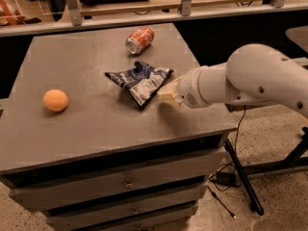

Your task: Pick blue chip bag

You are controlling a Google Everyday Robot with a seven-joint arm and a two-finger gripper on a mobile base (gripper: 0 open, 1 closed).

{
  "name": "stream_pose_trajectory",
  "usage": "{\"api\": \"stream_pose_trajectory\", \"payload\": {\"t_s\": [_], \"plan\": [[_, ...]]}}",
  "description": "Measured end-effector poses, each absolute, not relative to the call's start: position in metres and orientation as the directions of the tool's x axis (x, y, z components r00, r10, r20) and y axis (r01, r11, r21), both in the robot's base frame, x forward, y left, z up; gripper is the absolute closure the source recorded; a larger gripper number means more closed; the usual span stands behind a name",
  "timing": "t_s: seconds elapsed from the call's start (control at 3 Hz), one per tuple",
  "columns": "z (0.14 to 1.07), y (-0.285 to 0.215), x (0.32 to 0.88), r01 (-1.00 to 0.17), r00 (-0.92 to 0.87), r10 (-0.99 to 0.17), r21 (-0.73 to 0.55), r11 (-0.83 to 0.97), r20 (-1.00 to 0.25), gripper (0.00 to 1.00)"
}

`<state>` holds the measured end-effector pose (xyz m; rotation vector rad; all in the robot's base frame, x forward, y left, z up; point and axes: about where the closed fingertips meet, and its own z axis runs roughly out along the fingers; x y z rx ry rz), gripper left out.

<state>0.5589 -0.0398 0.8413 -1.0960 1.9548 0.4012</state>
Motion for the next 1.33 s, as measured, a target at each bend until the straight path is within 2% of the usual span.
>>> {"api": "stream_pose_trajectory", "payload": {"t_s": [0.33, 1.33], "plan": [[0.873, -0.044, 0.563, -0.810, -0.248, -0.548, -0.139, 0.569, -0.799, 0.84], [0.879, -0.011, 0.575, -0.850, -0.233, -0.510, -0.080, 0.520, -0.828, 0.13]]}}
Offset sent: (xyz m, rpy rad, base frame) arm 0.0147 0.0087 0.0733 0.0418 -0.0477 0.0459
